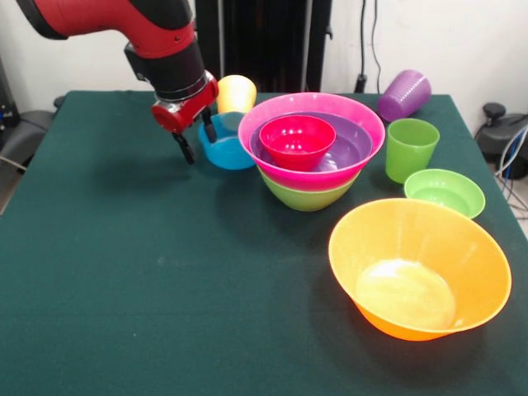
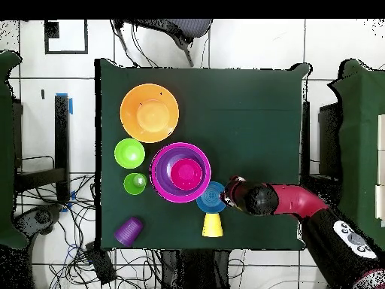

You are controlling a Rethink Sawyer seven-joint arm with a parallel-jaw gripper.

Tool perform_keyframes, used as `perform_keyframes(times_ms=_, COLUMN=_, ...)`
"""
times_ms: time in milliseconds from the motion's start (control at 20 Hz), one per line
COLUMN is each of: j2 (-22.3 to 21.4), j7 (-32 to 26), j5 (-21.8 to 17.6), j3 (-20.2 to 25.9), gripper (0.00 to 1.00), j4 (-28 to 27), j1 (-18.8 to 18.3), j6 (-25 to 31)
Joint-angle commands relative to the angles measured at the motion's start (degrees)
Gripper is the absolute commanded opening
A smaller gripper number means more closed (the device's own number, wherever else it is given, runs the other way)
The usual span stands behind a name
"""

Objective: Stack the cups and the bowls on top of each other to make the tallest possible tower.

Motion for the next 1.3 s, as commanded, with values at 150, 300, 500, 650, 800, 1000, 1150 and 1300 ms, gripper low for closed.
perform_keyframes(times_ms=150, j2=1.5, j7=4.6, j5=-3.7, j3=-2.6, gripper=1.0, j4=-5.4, j1=2.9, j6=-1.4)
perform_keyframes(times_ms=300, j2=1.5, j7=4.6, j5=-3.8, j3=-2.9, gripper=1.0, j4=-5.6, j1=3.3, j6=-1.5)
perform_keyframes(times_ms=500, j2=1.5, j7=4.8, j5=-3.6, j3=-3.3, gripper=0.0, j4=-5.7, j1=3.6, j6=-1.4)
perform_keyframes(times_ms=650, j2=1.5, j7=4.7, j5=-3.7, j3=-3.4, gripper=0.0, j4=-5.8, j1=3.7, j6=-1.4)
perform_keyframes(times_ms=800, j2=1.5, j7=4.7, j5=-3.5, j3=-3.4, gripper=0.0, j4=-5.7, j1=3.6, j6=-1.6)
perform_keyframes(times_ms=1000, j2=1.5, j7=4.7, j5=-3.5, j3=-3.3, gripper=0.0, j4=-5.7, j1=3.6, j6=-1.8)
perform_keyframes(times_ms=1150, j2=1.6, j7=4.7, j5=-3.4, j3=-3.2, gripper=0.0, j4=-5.6, j1=3.5, j6=-1.8)
perform_keyframes(times_ms=1300, j2=1.7, j7=4.7, j5=-3.4, j3=-3.1, gripper=0.0, j4=-5.6, j1=3.5, j6=-1.9)
